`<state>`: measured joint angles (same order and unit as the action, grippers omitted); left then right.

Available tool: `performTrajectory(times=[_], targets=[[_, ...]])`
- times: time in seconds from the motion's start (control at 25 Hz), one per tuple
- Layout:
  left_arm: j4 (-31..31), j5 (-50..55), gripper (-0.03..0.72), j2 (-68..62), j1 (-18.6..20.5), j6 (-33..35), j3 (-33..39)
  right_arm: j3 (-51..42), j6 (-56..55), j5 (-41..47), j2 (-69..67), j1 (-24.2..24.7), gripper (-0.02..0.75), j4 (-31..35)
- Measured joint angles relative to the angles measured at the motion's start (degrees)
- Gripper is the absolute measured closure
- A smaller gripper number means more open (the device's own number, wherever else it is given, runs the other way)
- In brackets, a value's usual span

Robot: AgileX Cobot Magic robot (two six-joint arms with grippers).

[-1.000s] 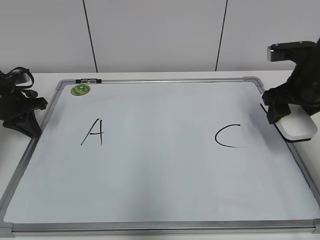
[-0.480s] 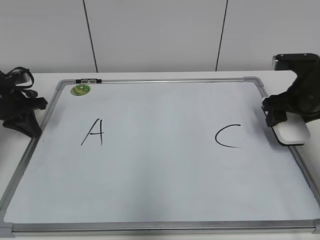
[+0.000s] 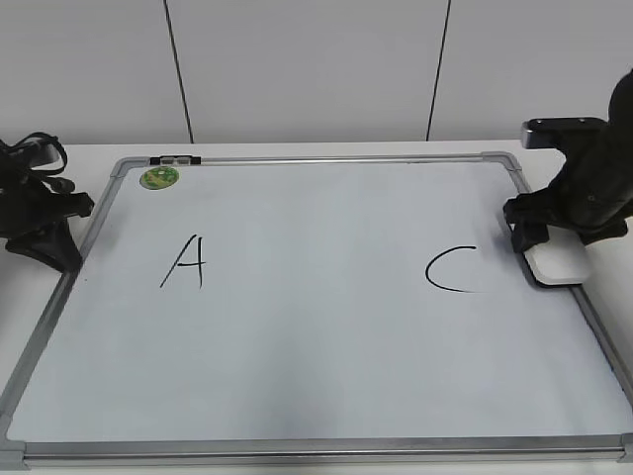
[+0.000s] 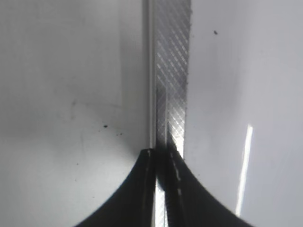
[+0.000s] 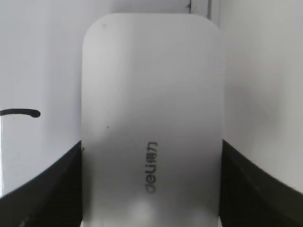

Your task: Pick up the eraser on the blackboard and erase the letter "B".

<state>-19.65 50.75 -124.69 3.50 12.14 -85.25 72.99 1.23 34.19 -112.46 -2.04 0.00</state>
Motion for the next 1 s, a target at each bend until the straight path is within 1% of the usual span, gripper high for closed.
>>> performTrajectory(times=[0.12,0.28,0.56,0.64,0.76,0.88,1.0], targets=[[0.0,0.0,0.666,0.0,0.0,0.0,0.0,2.0,0.0,0.7,-1.4,0.0,0.199,0.4],[0.0,0.0,0.666,0.0,0.0,0.0,0.0,4.5,0.9,2.6,-3.7,0.0,0.199,2.5],[0.0,0.0,0.666,0.0,0.0,0.0,0.0,5.2,1.5,3.6,-4.6,0.0,0.199,3.5],[0.0,0.0,0.666,0.0,0.0,0.0,0.0,5.2,1.5,3.6,-4.6,0.0,0.187,3.6],[0.0,0.0,0.666,0.0,0.0,0.0,0.0,5.9,1.5,4.3,-4.6,0.0,0.136,3.9],[0.0,0.0,0.664,0.0,0.0,0.0,0.0,8.5,1.5,7.1,-4.6,0.0,0.118,3.9],[0.0,0.0,0.661,0.0,0.0,0.0,0.0,13.0,1.5,12.6,-4.6,0.0,0.118,3.2]])
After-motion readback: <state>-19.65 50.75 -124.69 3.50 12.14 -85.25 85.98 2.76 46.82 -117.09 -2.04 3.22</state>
